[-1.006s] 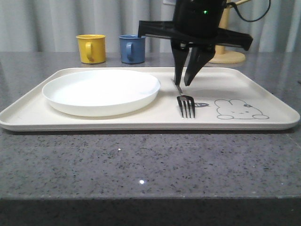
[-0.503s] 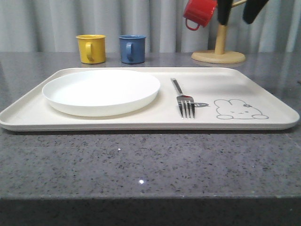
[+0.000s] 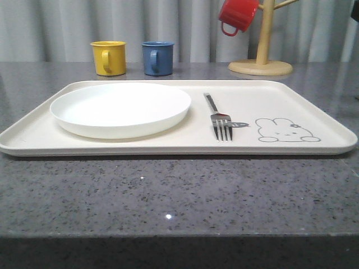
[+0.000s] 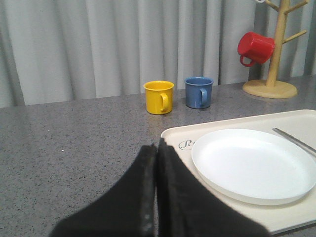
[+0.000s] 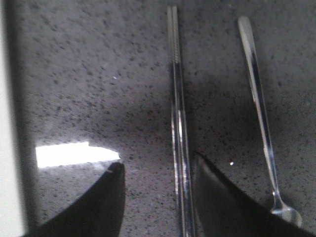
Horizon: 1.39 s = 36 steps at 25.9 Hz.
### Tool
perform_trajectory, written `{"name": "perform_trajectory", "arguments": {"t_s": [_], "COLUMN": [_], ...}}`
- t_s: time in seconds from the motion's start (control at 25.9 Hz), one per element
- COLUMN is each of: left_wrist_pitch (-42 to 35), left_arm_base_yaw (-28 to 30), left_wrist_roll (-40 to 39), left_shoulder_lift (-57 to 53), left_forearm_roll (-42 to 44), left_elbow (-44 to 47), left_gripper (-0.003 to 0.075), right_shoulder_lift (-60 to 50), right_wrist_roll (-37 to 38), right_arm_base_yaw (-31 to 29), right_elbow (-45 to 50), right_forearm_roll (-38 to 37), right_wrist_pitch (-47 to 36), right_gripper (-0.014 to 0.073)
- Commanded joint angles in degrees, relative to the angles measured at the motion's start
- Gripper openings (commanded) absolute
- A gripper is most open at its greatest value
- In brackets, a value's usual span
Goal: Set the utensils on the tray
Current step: 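Move the right gripper to the steel chopsticks and grasp them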
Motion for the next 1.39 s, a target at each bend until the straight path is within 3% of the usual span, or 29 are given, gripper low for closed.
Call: {"name": "perform_trajectory", "arguments": {"t_s": [0.0,0.31,0.54,0.62,1.04,1.35], "left_wrist_pitch": [-4.55,-4.55,-4.55,-4.55,-4.55,-4.55], "left_arm_base_yaw": [0.19,0.19,0.19,0.19,0.19,0.19], "left_wrist_roll": [-0.48,-0.48,-0.48,-0.48,-0.48,-0.48], "left_shoulder_lift": [0.57,0.57,0.57,0.57,0.57,0.57], "left_forearm_roll": [-0.38,-0.38,-0.38,-0.38,-0.38,-0.38], "left_elbow": [-1.46,-1.46,-1.46,-1.46,-1.46,-1.46], "left_gripper": [-0.0018,-0.0018,-0.0018,-0.0018,-0.0018,-0.0018], "right_shoulder_lift": [-0.56,5.21,5.39,5.23,-1.55,2.59], "right_wrist_roll": [-4.08,-4.49,-4.49,-4.49,-2.48,3.51], "right_arm_base_yaw": [-2.83,-3.62,-3.62,-3.62,-1.61,12.66], "right_elbow": [0.51,0.51,0.32,0.25,-8.92,-15.27], "right_forearm_roll": [1.35,1.97,1.97,1.97,5.97,6.13], "right_wrist_pitch": [-2.95,-4.08,-3.89,-3.69,5.58,5.24], "right_gripper": [0.0358,0.0351,0.0092,0.0041,0.0038,0.0038]}}
